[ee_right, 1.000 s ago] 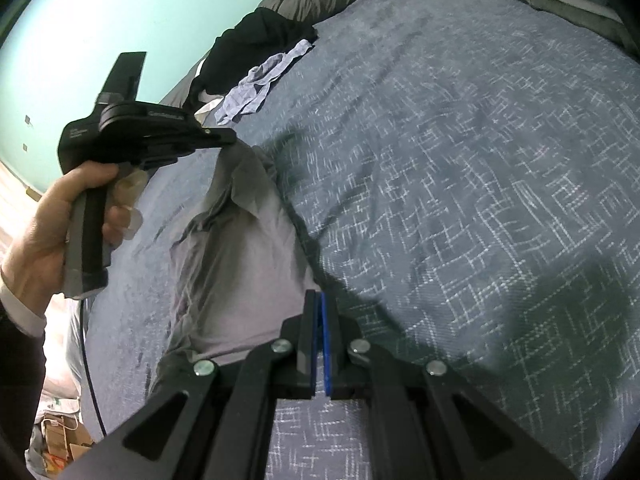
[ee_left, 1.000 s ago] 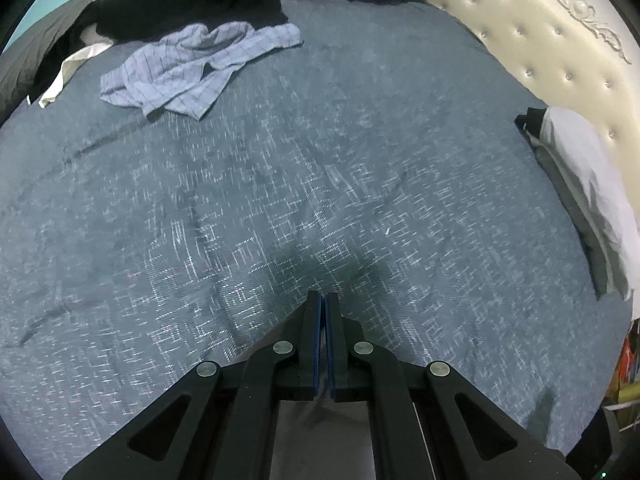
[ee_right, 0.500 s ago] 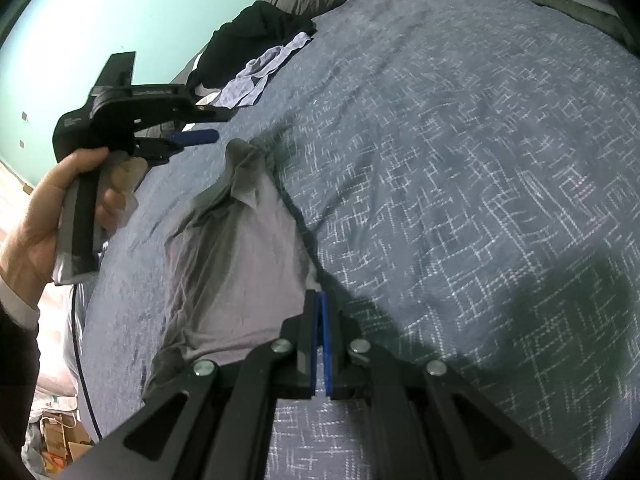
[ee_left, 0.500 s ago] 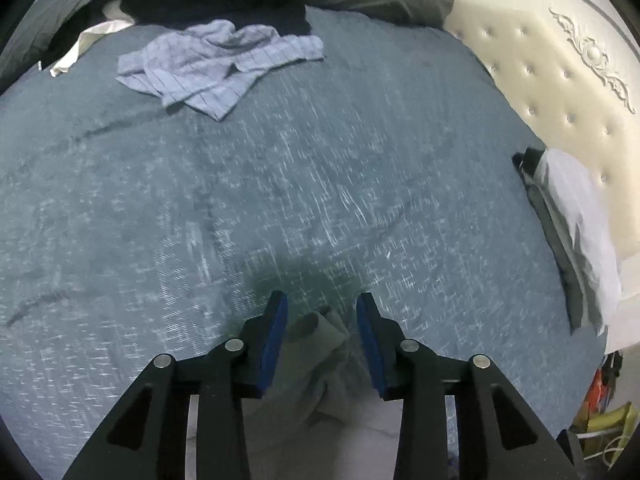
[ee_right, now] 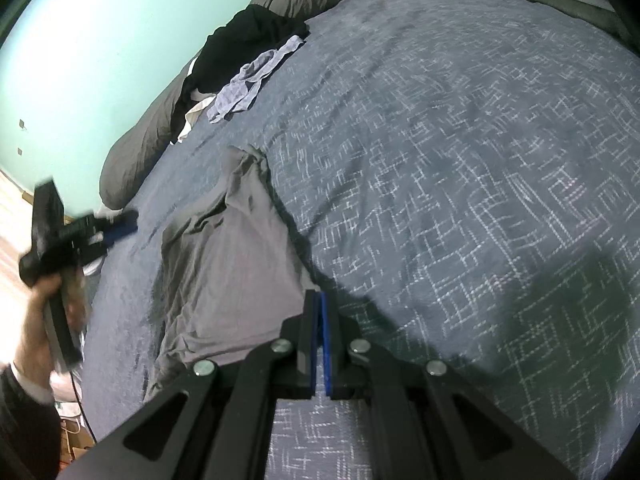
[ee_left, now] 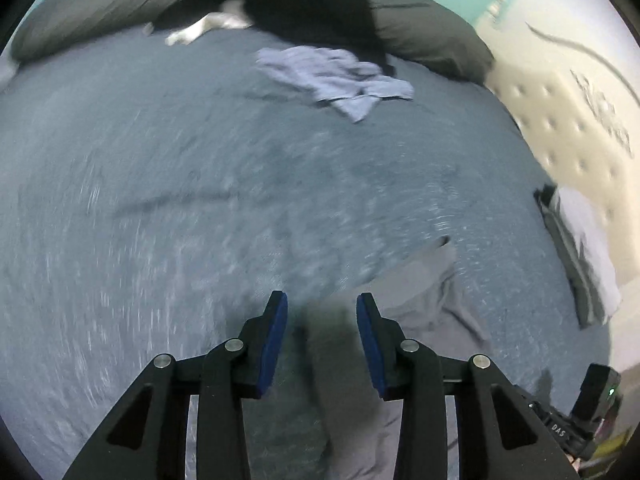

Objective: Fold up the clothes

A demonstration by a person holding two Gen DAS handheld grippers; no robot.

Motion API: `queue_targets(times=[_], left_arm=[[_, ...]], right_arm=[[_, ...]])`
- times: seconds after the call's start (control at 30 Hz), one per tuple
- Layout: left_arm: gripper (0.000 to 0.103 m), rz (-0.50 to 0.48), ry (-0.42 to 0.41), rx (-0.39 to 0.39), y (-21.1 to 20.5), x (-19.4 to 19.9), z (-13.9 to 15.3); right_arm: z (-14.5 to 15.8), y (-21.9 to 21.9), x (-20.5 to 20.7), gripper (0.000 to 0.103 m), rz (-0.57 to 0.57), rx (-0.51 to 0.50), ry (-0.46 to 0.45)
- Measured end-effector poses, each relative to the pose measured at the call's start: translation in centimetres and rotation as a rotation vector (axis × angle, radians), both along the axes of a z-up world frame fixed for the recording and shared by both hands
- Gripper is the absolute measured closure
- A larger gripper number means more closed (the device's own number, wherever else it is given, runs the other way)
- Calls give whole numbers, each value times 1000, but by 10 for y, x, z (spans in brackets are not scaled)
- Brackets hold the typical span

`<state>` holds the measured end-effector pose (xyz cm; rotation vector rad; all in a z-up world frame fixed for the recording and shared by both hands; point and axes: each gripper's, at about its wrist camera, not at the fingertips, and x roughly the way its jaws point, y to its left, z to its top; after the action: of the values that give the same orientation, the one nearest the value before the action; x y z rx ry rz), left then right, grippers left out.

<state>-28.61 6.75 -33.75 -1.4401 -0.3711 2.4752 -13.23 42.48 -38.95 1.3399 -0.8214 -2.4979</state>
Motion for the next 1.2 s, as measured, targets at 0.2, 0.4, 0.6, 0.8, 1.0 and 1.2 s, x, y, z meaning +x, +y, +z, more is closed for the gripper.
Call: queue_targets(times=[0.2, 0.4, 0.6, 0.8, 1.0, 1.2], left_arm=[[64, 14, 9, 119, -5, 9, -28], [64, 32, 32, 193, -11, 10, -40], [64, 37, 33, 224, -20, 10, -45], [64, 31, 17, 231, -27, 15, -50], [64, 39, 16, 248, -30, 13, -49], [64, 29, 2, 256, -26, 10, -53]], right_arm=[[0, -2, 1, 100, -13, 59, -17], [8, 17, 8, 100, -93, 110, -27], [34, 18, 3, 99, -94, 92, 47], [59, -25, -51, 86, 57, 118, 111], [80, -70, -125, 86, 238, 195, 130], [69, -108, -174, 86, 369, 305, 89]])
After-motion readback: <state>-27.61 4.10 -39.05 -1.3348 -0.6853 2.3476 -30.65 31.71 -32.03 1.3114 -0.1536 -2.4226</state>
